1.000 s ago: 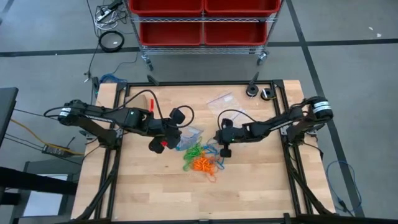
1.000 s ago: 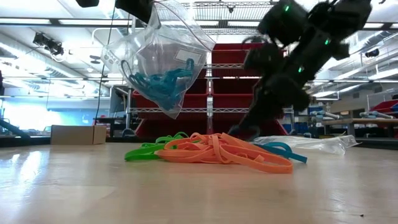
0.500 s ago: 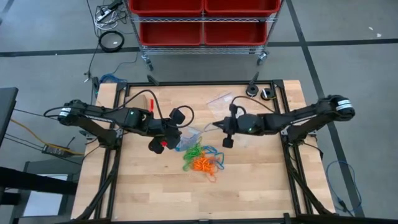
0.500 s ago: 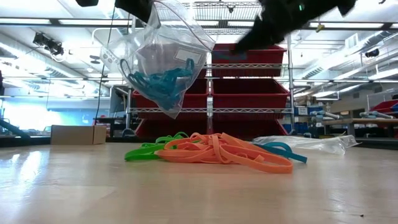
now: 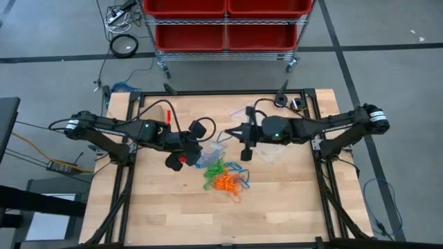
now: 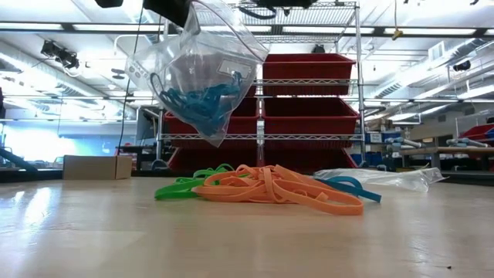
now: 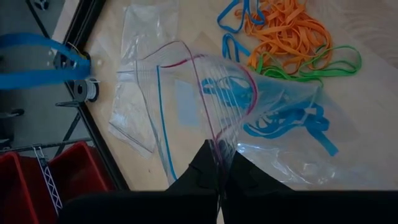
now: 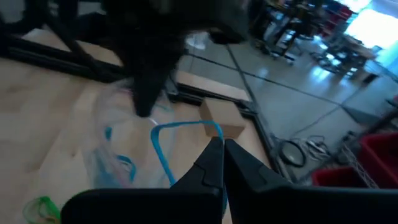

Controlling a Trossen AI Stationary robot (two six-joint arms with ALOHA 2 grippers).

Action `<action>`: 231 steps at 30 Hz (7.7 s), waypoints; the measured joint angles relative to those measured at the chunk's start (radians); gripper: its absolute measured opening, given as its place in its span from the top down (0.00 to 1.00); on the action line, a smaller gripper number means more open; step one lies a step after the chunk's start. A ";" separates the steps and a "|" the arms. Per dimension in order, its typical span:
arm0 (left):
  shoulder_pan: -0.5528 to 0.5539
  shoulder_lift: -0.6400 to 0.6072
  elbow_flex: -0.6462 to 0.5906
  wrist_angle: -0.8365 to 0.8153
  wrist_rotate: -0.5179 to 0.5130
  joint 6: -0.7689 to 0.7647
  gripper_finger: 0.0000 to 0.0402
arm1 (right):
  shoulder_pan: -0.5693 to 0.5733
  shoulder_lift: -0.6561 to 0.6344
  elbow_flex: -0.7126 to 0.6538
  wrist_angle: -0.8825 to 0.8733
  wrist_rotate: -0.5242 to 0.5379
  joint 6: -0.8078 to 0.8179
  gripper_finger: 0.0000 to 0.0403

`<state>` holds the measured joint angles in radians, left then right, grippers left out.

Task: Sort rubber bands
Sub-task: Put the blue rubber band into the top left transparent zip bag

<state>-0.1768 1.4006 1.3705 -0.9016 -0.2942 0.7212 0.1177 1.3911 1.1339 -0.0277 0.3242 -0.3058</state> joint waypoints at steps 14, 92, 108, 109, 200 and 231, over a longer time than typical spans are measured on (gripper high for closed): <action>-0.002 0.000 0.000 0.016 0.009 0.000 1.00 | 0.000 0.230 0.161 -0.131 -0.040 -0.038 1.00; -0.002 0.000 0.000 0.009 0.022 -0.020 1.00 | -0.047 0.308 -0.383 0.253 -0.216 0.376 0.95; -0.002 0.000 0.000 0.010 0.027 -0.045 1.00 | -0.056 0.307 -0.383 0.219 -0.231 0.376 0.69; -0.002 0.000 0.000 0.010 0.027 -0.045 1.00 | -0.056 0.310 -0.383 0.225 -0.231 0.376 0.69; -0.002 0.000 0.000 0.041 -0.008 0.002 1.00 | 0.077 0.024 0.233 -0.563 -0.026 0.202 0.57; -0.003 0.000 0.000 0.016 -0.003 -0.059 1.00 | 0.038 0.376 -0.451 0.317 -0.100 0.341 0.63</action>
<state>-0.1795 1.4006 1.3705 -0.8860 -0.2975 0.6622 0.1560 1.7671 0.6830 0.2890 0.2239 0.0351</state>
